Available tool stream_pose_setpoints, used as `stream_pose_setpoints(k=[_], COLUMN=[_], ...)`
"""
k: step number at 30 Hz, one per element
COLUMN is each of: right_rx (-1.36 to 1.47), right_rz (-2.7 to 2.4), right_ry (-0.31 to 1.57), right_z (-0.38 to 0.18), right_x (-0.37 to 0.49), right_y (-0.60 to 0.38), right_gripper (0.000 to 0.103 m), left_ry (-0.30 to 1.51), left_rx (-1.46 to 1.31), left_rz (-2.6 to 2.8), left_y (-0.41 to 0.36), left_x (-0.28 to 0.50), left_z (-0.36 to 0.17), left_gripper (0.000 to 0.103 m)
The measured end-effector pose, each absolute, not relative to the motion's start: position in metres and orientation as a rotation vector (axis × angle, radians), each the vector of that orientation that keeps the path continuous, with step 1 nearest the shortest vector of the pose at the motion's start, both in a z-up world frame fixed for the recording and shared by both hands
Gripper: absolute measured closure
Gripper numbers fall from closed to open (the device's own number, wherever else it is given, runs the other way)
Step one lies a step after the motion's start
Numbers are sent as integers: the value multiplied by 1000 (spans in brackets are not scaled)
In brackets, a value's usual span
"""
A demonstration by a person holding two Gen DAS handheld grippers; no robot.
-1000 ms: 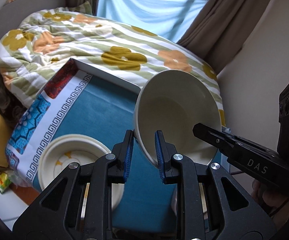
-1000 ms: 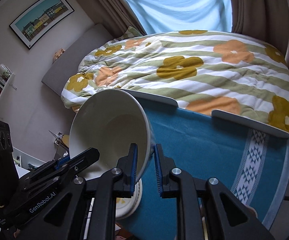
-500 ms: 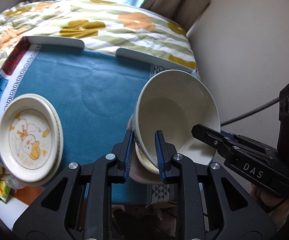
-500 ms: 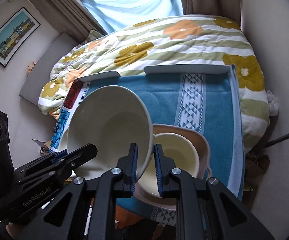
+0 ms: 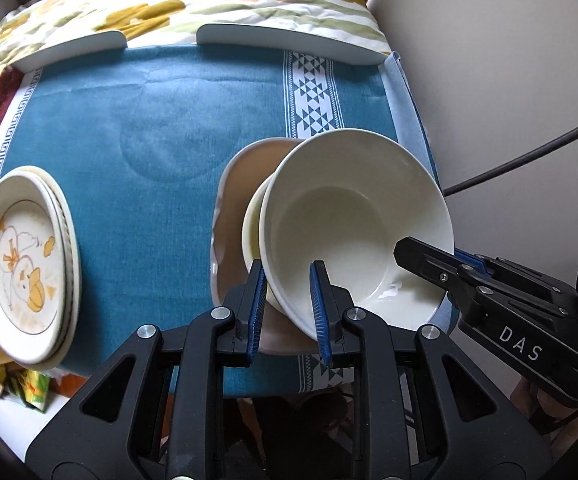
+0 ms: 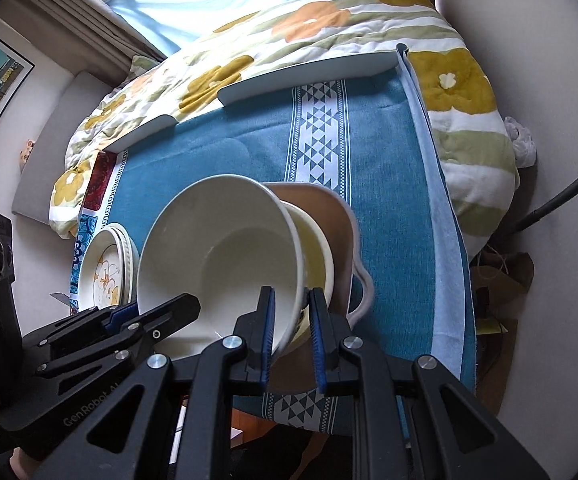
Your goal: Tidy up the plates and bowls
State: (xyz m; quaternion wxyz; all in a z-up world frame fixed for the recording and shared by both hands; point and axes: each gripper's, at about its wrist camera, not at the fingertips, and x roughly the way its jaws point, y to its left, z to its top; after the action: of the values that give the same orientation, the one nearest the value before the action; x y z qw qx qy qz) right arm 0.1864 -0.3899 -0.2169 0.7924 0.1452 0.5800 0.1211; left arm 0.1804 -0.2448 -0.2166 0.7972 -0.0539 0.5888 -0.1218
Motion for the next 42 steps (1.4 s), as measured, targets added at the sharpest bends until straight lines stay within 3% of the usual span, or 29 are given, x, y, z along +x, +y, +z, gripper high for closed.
stream_pose_setpoints(k=[31, 38, 39, 41, 42], right_rx=[230, 263, 258, 249, 228], right_rz=[236, 264, 271, 309, 322], right_ry=[1260, 1215, 1211, 1192, 1177], right_z=[-230, -207, -201, -189, -183], right_x=[195, 194, 194, 192, 189], right_y=[-386, -395, -396, -398, -398], right_gripper=[87, 87, 87, 87, 85], left_ry=[1276, 1236, 1226, 1193, 1171], left_rx=[91, 78, 81, 91, 104], left_rz=[-201, -193, -187, -187, -176], left_y=[-266, -248, -245, -237, -232], left_x=[192, 193, 193, 190, 188], left_z=[-234, -209, -203, -190, -184], left_gripper=[84, 82, 78, 51, 18])
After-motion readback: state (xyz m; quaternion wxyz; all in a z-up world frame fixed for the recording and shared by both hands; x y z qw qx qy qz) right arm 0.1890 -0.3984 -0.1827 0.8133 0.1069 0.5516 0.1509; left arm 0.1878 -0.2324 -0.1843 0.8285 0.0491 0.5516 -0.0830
